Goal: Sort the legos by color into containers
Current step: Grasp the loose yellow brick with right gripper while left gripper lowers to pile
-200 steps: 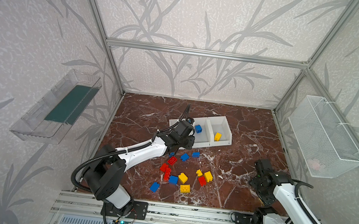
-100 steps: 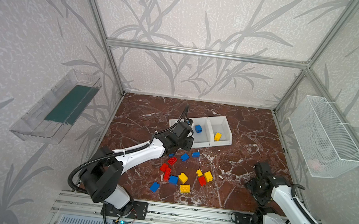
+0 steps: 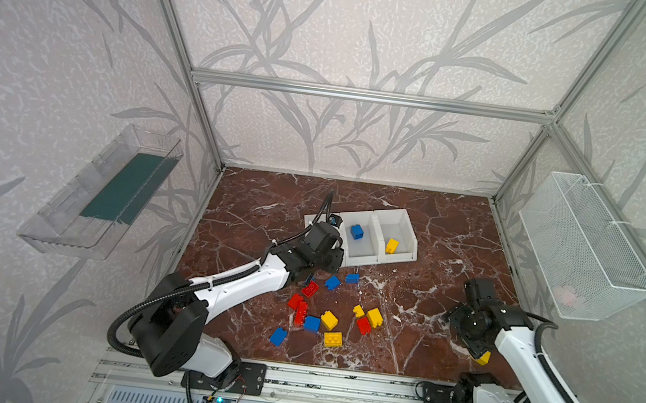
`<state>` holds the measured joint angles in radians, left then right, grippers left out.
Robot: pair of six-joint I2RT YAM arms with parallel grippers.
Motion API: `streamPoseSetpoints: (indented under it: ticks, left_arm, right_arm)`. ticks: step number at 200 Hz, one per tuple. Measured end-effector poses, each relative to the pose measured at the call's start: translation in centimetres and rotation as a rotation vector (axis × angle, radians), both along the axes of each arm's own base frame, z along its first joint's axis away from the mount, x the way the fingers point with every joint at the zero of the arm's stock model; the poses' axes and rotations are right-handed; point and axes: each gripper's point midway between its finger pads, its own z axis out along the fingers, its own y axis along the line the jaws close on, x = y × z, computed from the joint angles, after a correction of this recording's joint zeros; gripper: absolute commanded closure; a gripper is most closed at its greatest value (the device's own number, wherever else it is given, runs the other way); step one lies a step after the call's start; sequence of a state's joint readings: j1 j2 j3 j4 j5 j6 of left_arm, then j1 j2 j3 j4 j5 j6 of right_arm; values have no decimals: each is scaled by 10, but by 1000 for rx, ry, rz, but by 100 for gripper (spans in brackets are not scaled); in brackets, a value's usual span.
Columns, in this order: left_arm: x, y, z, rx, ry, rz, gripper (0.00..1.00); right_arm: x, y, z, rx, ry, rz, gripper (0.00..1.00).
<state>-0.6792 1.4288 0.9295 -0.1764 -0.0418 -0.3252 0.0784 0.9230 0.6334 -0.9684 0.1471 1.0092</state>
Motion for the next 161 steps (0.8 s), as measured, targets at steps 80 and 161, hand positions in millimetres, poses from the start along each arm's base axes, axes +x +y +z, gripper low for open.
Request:
streamPoseSetpoints:
  ticks: [80, 161]
  left_arm:
    - [-7, 1, -7, 10, 43, -19, 56]
    - [-6, -15, -3, -29, 76, -59, 56]
  right_arm:
    - [-36, -51, -16, -59, 127, -233, 13]
    - [-38, -51, -49, 26, 153, -249, 25]
